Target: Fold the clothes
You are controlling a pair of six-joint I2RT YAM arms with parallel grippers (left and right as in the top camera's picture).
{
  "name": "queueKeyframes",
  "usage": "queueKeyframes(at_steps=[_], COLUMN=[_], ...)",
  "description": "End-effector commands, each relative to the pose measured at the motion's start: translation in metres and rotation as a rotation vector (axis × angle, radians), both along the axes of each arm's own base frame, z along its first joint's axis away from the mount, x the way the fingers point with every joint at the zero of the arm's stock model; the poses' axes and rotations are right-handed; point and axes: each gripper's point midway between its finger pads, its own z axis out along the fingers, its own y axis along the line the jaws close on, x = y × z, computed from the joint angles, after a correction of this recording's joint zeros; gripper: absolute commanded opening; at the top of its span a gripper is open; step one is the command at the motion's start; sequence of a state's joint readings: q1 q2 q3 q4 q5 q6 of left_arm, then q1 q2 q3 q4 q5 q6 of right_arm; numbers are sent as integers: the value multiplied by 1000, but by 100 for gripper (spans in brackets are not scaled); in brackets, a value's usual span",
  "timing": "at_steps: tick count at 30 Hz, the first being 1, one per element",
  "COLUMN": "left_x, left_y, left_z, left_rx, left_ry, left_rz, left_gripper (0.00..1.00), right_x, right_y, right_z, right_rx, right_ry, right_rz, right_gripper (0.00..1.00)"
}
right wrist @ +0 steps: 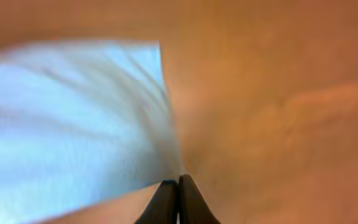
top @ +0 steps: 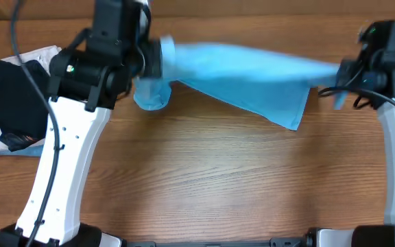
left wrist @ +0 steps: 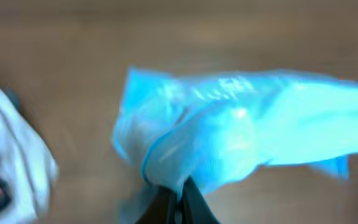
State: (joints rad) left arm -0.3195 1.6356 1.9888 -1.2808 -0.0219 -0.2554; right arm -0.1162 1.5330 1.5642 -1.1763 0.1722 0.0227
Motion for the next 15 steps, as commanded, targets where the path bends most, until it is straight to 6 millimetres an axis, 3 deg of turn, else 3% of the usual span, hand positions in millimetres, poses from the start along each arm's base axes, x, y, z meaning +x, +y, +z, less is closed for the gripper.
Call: queueKeyframes(at_steps=[1,7,11,15], left_x=[-21,-53,-70,-88], left_y=[-22,-19,-19,-21], left_z=[-50,-129,-165,-190], left_rx=[-72,-3,40,62], left_ry=[253,606,754,859], left_rz=[-57,-45,-44,-50], left_gripper=[4,4,4,4], right_x=[-22,-64,-84,-92], right_y=[5,22,25,27], right_z=[-39,-99,-122,-129], right_rx=[48,134,148,159], right_ry=[138,336,408,435], right_rz=[-48,-30,-42,-59], right_gripper=[4,4,4,6])
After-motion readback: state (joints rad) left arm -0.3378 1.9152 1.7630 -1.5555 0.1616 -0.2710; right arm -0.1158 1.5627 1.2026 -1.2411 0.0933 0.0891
